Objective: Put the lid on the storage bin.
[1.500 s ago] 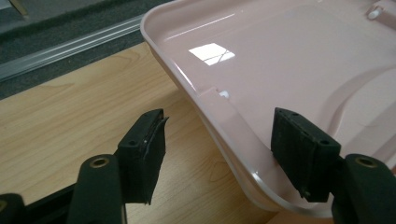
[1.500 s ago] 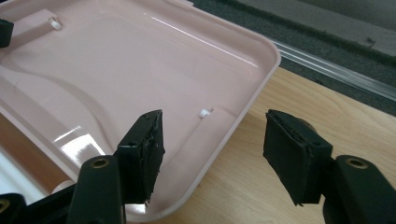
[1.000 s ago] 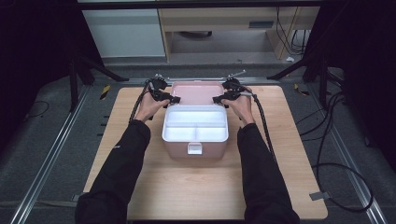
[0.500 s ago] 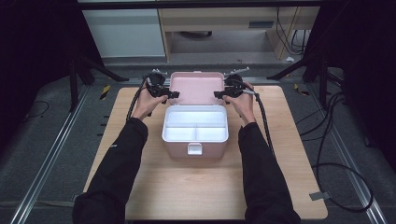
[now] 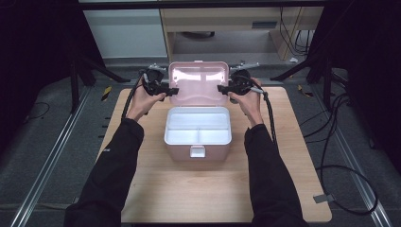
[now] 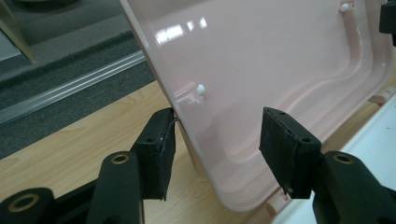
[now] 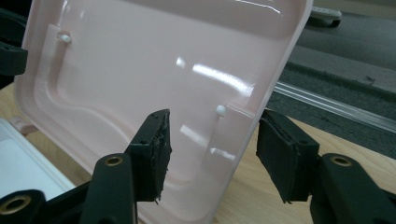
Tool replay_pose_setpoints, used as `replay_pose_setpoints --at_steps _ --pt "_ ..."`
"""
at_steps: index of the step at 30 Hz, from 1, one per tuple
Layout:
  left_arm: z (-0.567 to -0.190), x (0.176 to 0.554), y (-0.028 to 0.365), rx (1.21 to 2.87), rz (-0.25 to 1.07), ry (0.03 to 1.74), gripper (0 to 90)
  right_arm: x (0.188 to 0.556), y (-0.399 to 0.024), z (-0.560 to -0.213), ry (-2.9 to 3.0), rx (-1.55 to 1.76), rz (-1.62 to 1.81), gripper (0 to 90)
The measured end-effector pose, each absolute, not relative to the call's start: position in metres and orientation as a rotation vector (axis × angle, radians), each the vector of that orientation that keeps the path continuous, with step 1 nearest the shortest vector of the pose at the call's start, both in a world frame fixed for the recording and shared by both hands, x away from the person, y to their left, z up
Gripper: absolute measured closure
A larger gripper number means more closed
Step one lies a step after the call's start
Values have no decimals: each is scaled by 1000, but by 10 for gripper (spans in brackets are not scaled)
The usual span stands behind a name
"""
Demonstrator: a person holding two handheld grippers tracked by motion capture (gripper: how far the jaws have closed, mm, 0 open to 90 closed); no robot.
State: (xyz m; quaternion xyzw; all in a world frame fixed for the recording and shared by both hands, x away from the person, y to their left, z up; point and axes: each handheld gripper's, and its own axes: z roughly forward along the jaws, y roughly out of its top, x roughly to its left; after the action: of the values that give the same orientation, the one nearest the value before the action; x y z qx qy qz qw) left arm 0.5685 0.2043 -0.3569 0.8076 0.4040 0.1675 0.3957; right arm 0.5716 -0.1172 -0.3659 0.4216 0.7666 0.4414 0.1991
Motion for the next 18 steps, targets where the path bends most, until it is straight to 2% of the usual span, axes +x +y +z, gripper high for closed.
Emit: replay_pose_setpoints --at_steps 8,18 --pt "-339 544 203 2097 497 968 457 551 -113 -347 2145 1108 1180 453" --pt "-335 523 207 2095 505 928 519 526 -111 -330 2165 1041 1102 454"
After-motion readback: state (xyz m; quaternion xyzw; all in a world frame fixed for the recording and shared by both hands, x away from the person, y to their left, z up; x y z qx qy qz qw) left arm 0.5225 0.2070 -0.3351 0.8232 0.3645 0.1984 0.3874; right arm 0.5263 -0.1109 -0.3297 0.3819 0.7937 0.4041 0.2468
